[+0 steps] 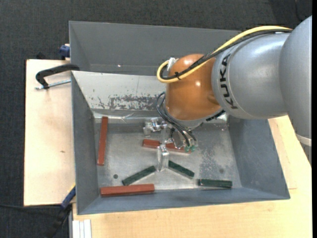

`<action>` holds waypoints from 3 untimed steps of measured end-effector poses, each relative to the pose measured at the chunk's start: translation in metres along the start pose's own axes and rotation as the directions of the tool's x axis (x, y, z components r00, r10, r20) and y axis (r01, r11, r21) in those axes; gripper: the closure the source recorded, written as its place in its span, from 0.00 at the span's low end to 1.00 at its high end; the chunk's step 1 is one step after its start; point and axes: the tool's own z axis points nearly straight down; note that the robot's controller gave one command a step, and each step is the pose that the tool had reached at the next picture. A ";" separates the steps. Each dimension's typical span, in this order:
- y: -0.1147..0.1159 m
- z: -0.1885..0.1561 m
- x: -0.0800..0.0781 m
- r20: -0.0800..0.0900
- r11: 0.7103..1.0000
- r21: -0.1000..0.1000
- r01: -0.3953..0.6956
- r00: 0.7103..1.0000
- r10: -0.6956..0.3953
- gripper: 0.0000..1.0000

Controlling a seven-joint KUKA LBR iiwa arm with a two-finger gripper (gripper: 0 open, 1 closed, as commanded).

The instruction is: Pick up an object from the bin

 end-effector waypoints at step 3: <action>-0.079 0.045 -0.044 0.008 0.987 -0.002 -0.159 0.987 0.159 1.00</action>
Offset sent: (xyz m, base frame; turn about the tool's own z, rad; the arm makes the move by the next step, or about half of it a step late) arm 0.0204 -0.0026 -0.0467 0.0652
